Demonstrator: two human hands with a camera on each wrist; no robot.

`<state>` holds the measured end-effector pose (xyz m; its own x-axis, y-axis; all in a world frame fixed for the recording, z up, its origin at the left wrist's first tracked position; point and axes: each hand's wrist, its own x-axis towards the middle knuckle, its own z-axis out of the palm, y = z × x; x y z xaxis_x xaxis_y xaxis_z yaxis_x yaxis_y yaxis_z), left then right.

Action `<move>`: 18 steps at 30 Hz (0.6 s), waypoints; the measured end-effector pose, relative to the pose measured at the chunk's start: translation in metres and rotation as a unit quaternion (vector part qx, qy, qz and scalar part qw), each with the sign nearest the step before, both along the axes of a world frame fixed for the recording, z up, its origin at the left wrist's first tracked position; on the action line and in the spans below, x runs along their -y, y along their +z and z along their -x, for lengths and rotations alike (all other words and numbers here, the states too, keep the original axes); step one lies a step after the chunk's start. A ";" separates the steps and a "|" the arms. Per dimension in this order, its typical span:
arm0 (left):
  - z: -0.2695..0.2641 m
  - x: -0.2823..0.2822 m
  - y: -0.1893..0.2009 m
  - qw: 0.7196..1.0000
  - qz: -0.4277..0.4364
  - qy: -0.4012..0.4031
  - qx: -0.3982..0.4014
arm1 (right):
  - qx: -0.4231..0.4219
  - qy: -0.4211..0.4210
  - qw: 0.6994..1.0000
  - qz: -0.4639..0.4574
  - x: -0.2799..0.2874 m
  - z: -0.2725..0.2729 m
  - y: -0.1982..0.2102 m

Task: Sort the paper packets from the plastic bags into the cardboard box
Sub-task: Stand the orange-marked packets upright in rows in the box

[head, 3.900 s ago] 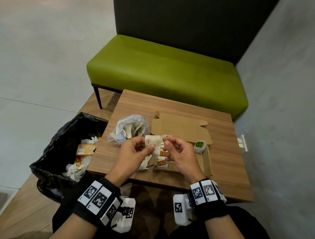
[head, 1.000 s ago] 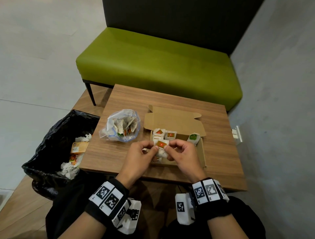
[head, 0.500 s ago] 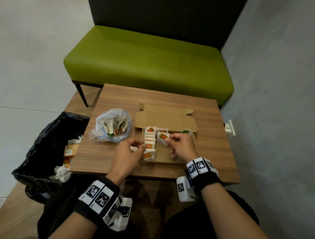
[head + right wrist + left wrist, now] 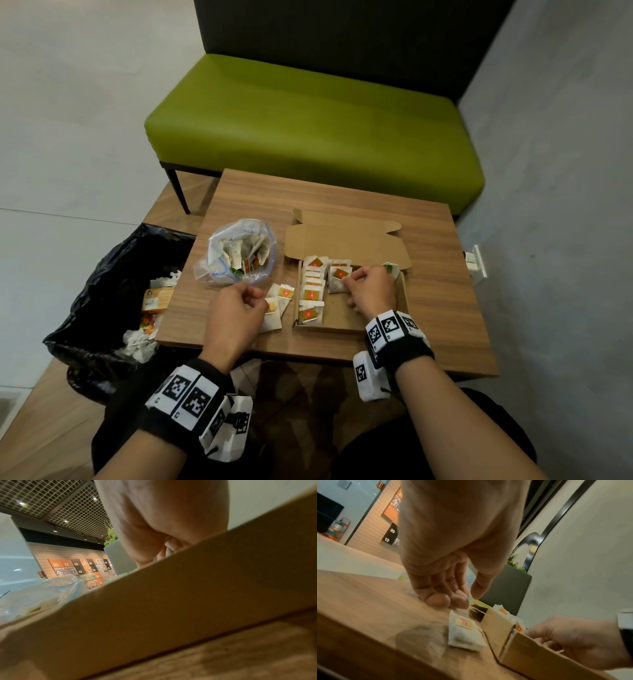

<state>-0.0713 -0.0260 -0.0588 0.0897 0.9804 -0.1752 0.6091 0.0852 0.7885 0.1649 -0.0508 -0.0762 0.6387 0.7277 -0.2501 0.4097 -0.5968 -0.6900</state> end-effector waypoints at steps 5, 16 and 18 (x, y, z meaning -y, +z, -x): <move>0.006 0.003 -0.009 0.990 0.028 -0.033 -0.131 | -0.044 -0.011 0.999 -0.013 0.004 0.003 0.002; -0.002 0.001 -0.020 0.976 0.070 -0.031 -0.204 | -0.079 -0.022 0.994 -0.079 0.030 0.004 0.015; 0.001 0.003 -0.017 0.985 0.073 -0.016 -0.156 | -0.074 -0.024 0.993 -0.087 0.032 0.004 0.020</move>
